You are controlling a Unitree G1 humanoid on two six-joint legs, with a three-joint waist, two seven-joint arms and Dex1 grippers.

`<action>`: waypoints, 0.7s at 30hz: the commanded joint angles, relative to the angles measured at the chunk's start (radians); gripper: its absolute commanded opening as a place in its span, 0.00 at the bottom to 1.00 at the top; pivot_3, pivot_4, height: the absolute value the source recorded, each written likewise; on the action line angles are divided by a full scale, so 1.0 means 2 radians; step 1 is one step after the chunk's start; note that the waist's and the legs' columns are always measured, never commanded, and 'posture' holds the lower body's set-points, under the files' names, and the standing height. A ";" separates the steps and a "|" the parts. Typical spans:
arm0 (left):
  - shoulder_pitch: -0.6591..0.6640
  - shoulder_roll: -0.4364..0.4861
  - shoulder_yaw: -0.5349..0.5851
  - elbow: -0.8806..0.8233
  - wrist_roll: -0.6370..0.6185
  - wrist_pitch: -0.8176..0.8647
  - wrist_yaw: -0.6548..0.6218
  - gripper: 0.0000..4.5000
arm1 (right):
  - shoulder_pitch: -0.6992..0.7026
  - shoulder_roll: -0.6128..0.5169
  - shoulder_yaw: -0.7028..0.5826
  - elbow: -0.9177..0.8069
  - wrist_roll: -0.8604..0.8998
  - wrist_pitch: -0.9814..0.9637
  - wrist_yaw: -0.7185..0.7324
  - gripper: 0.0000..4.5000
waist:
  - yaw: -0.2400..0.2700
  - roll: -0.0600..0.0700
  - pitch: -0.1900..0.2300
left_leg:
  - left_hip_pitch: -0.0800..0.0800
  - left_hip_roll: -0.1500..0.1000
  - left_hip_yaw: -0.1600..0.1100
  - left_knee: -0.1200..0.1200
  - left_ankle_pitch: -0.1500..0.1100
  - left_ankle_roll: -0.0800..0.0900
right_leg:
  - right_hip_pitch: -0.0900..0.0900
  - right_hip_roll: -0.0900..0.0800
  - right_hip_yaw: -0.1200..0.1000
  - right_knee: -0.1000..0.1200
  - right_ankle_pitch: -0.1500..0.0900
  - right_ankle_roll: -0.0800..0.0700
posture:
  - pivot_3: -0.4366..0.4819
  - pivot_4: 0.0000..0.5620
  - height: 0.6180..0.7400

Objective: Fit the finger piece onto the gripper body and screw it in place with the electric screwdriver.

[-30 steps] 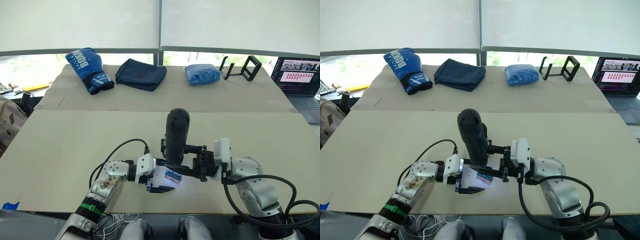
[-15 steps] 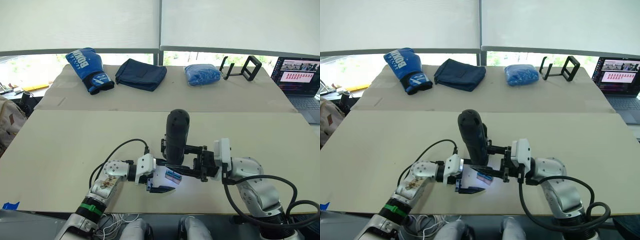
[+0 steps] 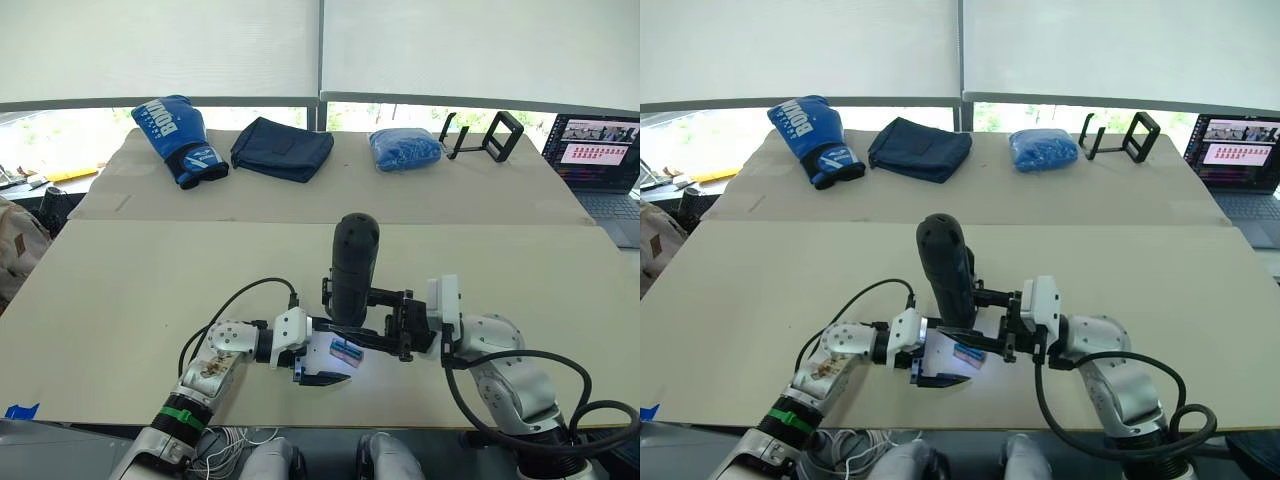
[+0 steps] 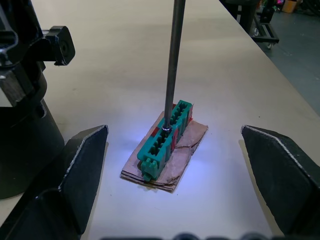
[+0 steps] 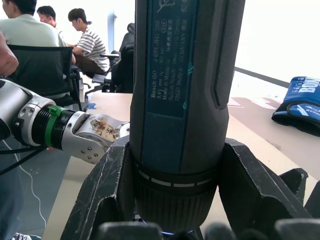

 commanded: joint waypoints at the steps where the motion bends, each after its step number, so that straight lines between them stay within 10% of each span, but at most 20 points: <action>1: 0.006 -0.002 -0.011 0.009 0.004 0.006 0.002 1.00 | -0.005 -0.001 -0.007 -0.019 0.017 -0.001 0.000 0.43 | 0.000 0.000 0.000 | 0.000 0.000 0.000 0.000 0.000 0.000 | 0.000 0.000 0.000 0.000 0.000 0.000 | 0.48 0.27 1.00; 21: 0.005 -0.007 -0.010 0.016 0.006 0.001 0.006 1.00 | 0.008 0.003 -0.001 0.006 0.002 -0.022 0.006 0.43 | 0.001 0.000 0.000 | 0.000 0.000 0.000 0.000 0.000 0.000 | 0.000 -0.001 0.000 0.000 0.000 0.000 | 0.48 0.27 1.00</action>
